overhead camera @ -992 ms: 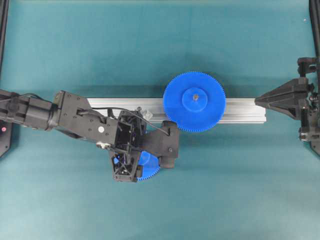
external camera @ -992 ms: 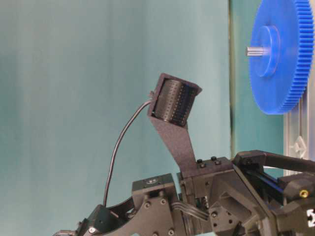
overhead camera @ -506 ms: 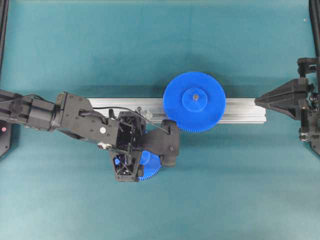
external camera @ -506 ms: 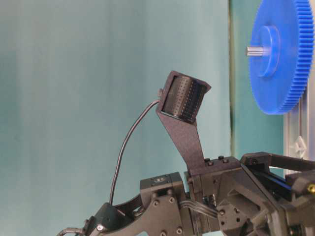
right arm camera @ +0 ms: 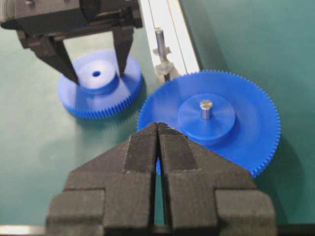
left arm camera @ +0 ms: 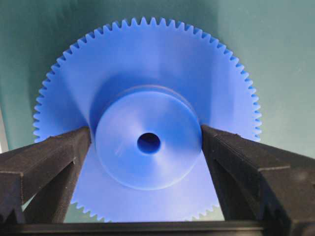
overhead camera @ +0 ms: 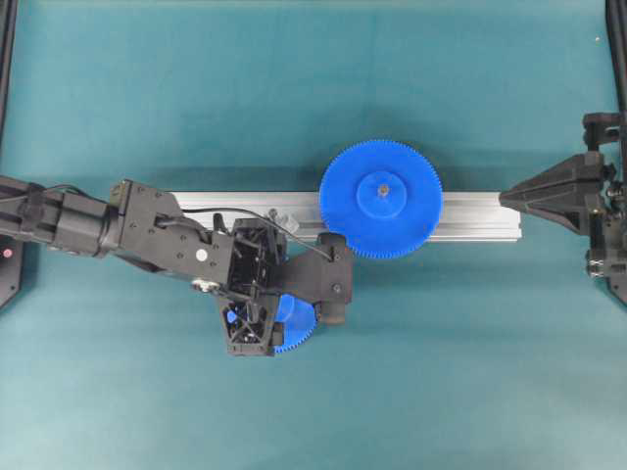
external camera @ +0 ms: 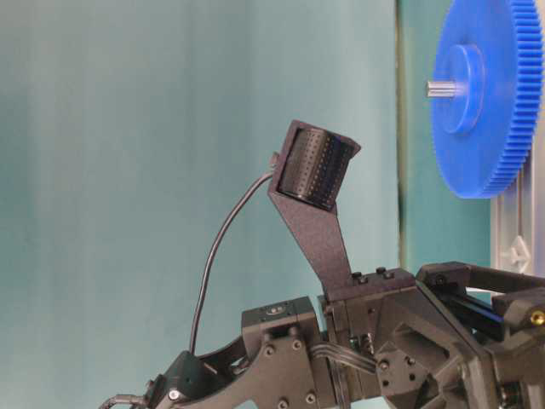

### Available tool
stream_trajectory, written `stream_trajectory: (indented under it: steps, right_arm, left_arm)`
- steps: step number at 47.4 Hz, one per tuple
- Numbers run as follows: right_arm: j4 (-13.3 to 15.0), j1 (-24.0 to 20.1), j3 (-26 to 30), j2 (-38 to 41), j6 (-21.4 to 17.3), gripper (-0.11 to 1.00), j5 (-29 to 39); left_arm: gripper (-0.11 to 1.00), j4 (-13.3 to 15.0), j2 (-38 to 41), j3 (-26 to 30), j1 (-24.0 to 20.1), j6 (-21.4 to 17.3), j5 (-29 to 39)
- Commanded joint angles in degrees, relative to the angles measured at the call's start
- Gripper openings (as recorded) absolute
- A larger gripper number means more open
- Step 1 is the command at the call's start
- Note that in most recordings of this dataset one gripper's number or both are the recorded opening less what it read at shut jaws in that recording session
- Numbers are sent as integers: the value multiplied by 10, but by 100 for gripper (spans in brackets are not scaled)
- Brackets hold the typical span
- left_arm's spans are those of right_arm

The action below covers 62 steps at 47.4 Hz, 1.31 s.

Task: Insert the small gear onto the shaft.
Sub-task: 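Close the left gripper on the small blue gear's hub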

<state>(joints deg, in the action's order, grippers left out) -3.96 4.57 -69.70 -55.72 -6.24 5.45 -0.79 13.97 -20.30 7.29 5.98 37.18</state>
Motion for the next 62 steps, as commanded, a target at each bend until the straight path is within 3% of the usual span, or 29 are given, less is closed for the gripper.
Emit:
stream_trajectory:
  steps: [1,27,30,36,62]
  right_arm:
    - [0,2,6,4,-5,4,-4]
    - [0,2,6,4,-5,4,-5]
    - [0,2,5,4,-5,4,-5]
    - [0,1,5,3,-5,4,-5]
    - [0,1,5,4,-5,4,-5]
  left_arm:
    - [99,0,-8,7,4,1,-1]
    - [98,-1,-7,5,4,-1,3]
    - [94,0,-9,5,4,0,3]
    - [75,-1,-11,5,4,-1,3]
    - [75,-1,-20,11,4,-3,3]
